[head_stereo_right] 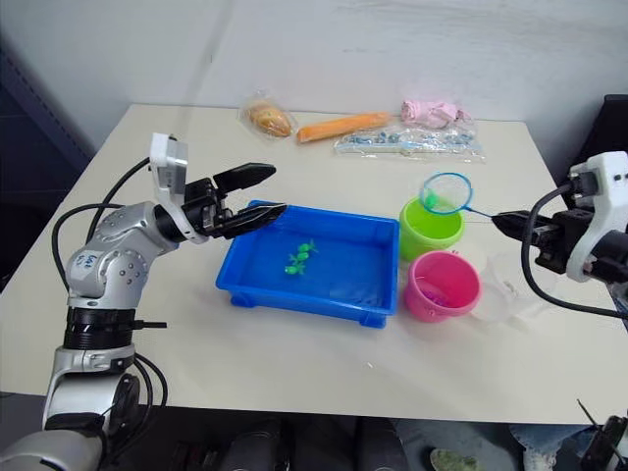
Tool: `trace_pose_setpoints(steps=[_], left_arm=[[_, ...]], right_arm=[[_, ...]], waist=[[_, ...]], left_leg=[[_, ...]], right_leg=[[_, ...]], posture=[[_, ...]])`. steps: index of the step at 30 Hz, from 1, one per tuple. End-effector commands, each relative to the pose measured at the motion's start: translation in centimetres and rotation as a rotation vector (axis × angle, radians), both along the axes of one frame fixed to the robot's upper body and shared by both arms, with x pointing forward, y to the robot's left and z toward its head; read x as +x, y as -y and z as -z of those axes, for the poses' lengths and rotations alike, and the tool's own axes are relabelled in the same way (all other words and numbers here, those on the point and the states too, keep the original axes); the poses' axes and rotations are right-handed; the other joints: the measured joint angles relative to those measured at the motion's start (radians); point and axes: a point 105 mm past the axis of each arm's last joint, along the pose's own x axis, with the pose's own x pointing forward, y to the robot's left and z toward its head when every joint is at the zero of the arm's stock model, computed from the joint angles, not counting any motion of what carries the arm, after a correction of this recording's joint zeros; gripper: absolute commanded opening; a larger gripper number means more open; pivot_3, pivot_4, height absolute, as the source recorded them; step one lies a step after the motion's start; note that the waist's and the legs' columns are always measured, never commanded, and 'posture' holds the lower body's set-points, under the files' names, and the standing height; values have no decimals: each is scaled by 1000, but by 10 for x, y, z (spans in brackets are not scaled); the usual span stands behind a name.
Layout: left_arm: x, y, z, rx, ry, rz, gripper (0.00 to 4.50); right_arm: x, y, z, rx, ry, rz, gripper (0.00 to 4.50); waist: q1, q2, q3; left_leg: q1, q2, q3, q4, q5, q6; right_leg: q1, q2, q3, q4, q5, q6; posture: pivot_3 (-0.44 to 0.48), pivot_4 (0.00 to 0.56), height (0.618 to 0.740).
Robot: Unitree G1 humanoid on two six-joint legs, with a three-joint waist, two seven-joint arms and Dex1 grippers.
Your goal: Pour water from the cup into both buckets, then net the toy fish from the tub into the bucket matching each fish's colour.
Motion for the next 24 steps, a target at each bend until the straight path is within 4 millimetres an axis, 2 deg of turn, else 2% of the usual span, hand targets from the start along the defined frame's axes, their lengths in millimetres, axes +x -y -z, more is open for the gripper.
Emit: trace_pose_setpoints(steps=[1, 5, 11, 14, 17, 21, 24], left_arm=[[-2, 3, -10, -11, 44, 6, 4445], [-4, 5, -3, 28, 35, 16, 4445], [-5, 6, 0, 47, 39, 21, 4445], [-3, 2, 8, 63, 26, 8, 4445], [-3, -1, 12, 73, 21, 3, 4445], [-2, -2, 14, 74, 19, 2, 4445], [-2, -1, 14, 74, 20, 5, 4445]], right_arm=[[7, 8, -9, -100, 65, 53, 0], [20, 16, 13, -231, 30, 90, 0], [27, 19, 24, -355, 29, 88, 0], [31, 20, 20, -408, 76, 94, 0], [32, 11, 17, -494, 132, 44, 0], [31, 4, 18, -710, 181, -34, 0], [32, 0, 16, -795, 224, -69, 0]], waist=[[0, 0, 0], [0, 0, 0], [1, 0, 0], [1, 0, 0], [1, 0, 0], [1, 0, 0], [2, 0, 0]], left_leg=[[0, 0, 0, 0, 0, 0], [0, -3, 0, 0, 0, 0], [0, -5, 0, 0, 0, 0], [0, -5, 0, 0, 0, 0], [0, -5, 0, 0, 0, 0], [0, -5, 0, 0, 0, 0], [0, -5, 0, 0, 0, 0]], right_leg=[[0, 0, 0, 0, 0, 0], [0, 0, 0, 0, 0, 0], [0, 0, 0, 0, 0, 0], [0, 0, 0, -1, 0, 0], [0, 0, 0, -1, 0, 0], [0, 0, -1, -1, 0, 0], [0, 0, -1, -1, 0, 1]], posture=[[0, 150, 740], [0, 150, 740], [0, 150, 740], [0, 150, 740], [0, 150, 740], [0, 150, 740], [0, 150, 740]])
